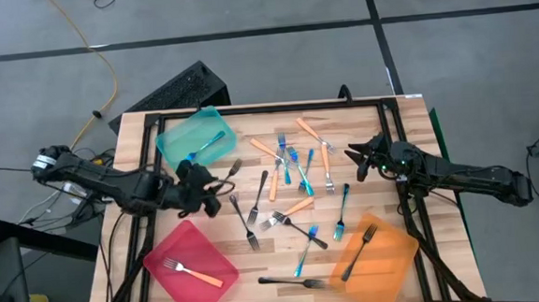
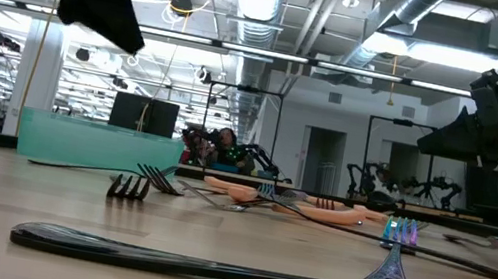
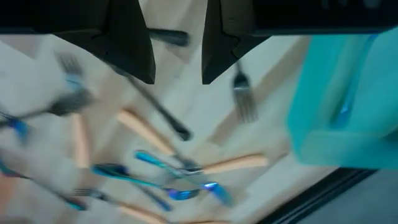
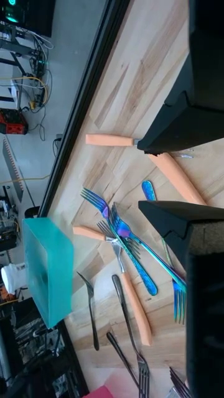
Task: Sort silverware by color (type)
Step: Put the blue fork into the blue bin
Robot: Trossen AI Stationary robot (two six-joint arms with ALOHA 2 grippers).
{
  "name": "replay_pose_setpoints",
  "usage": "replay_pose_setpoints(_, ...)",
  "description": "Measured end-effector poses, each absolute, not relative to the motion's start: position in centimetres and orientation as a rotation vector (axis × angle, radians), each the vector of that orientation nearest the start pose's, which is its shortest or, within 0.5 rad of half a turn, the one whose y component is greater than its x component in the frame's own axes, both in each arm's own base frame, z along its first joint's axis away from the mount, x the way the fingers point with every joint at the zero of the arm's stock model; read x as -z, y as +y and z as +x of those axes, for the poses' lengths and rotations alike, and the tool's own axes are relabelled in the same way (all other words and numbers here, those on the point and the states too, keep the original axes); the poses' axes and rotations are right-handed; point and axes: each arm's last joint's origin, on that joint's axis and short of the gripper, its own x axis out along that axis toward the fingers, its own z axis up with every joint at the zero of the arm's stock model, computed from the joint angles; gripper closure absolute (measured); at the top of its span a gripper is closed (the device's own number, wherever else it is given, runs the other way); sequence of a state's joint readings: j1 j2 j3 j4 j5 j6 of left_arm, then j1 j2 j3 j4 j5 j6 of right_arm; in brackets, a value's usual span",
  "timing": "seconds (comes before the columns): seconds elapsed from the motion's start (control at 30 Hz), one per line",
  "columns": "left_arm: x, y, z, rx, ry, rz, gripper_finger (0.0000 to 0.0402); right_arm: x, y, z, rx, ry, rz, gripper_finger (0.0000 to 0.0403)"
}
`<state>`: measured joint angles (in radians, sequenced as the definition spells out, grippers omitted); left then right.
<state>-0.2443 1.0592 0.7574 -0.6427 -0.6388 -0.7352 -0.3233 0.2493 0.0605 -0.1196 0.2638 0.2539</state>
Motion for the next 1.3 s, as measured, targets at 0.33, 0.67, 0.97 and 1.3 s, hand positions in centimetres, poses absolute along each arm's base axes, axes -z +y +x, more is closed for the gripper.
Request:
replay_pose_setpoints(0.33, -22.3, 0.0, 21.2, -0.774, 0.779, -0.341, 0.0286, -15.3, -4.1, 9.9, 0.619, 0.237, 0.253, 0.0248)
replay_pose_setpoints(0.67, -19.6, 1.7, 23.6, -0.861, 0.821, -0.348, 0.0286, -15.3, -4.1, 9.9, 0.621, 0.237, 0.254, 0.0248)
replay_pose_setpoints(0.97, -18.1, 1.8, 25.4, -0.812, 0.820, -0.339, 0.0286, -15.3, -4.1, 9.9, 0.623, 0.236, 0.254, 0.0248)
replay_pose_setpoints(1.3, -19.9, 1.9, 27.1, -0.648, 0.643, -0.347, 0.0286, -15.3, -4.1, 9.9, 0.624, 0.236, 0.254, 0.0248)
